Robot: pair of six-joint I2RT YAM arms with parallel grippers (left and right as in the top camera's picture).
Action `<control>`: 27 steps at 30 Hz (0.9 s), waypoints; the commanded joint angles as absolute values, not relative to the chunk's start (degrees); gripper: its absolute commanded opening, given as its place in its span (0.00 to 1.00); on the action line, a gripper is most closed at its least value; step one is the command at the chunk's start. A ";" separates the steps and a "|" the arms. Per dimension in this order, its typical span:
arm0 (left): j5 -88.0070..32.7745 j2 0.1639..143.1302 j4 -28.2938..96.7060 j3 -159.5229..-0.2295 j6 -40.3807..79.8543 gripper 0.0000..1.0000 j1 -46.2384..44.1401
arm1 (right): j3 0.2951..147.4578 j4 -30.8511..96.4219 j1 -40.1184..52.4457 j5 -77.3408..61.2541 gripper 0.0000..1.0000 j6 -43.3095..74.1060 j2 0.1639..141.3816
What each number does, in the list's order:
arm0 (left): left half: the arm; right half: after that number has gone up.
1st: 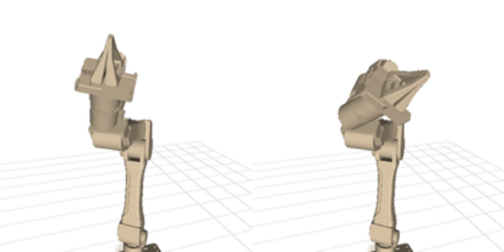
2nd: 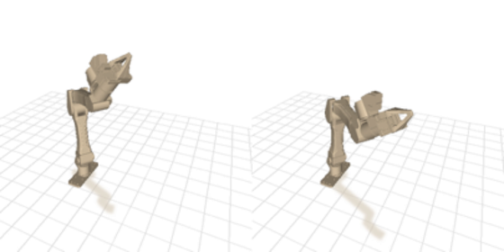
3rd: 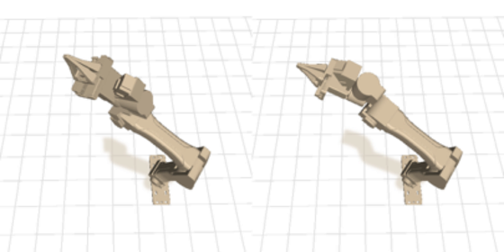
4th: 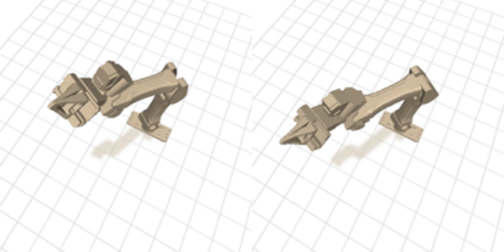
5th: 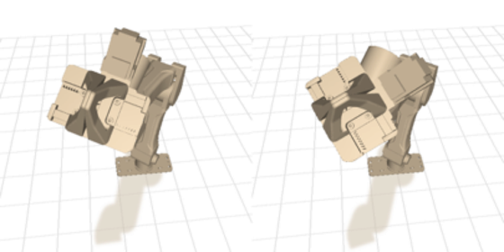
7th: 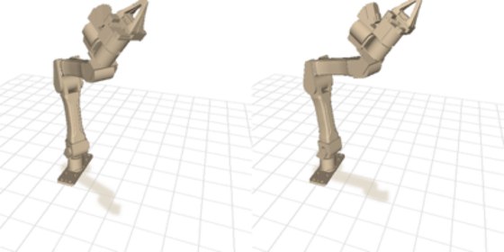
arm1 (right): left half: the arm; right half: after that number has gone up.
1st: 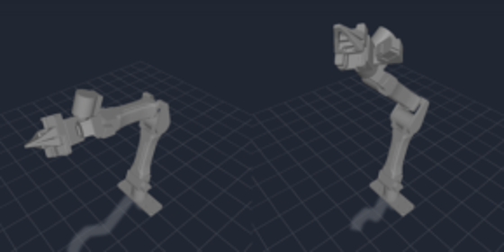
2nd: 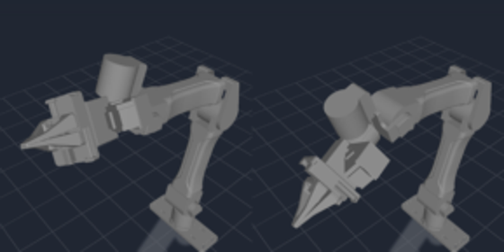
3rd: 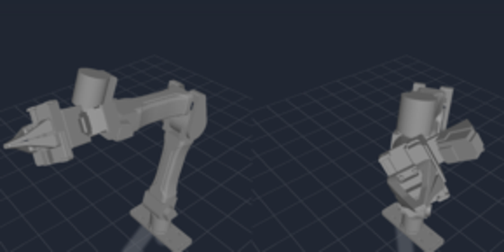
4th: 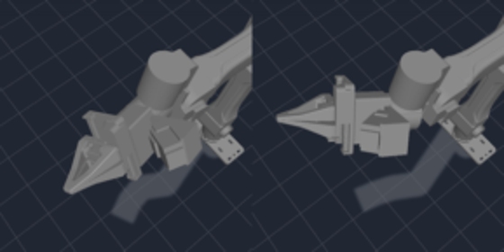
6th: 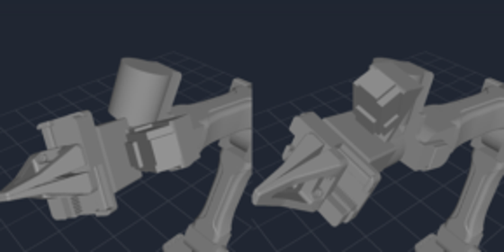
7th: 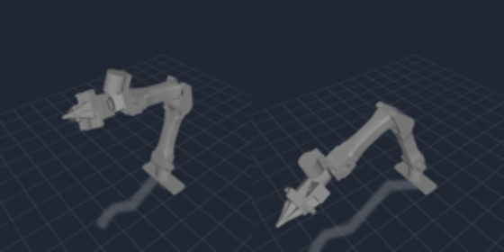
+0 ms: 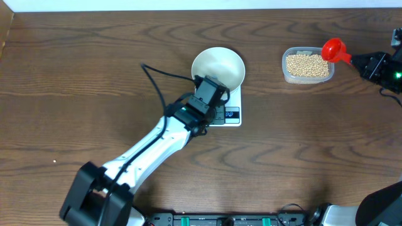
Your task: Scoop item into bowl and weigh 50g on scale
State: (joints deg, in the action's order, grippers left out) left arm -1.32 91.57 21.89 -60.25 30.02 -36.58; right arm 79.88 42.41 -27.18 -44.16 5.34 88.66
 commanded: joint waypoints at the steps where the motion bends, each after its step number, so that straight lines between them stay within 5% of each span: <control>1: -0.43 93.34 19.35 -59.35 30.11 0.07 -37.91 | 80.03 42.89 -26.79 -45.36 0.01 2.48 88.84; 27: -0.40 103.26 14.55 -59.35 30.06 0.07 -39.35 | 80.03 43.09 -26.79 -43.88 0.01 1.69 88.84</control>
State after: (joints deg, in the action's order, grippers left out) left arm -1.32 102.45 14.87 -60.14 30.02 -39.22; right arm 79.88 42.89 -27.18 -43.75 3.16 88.66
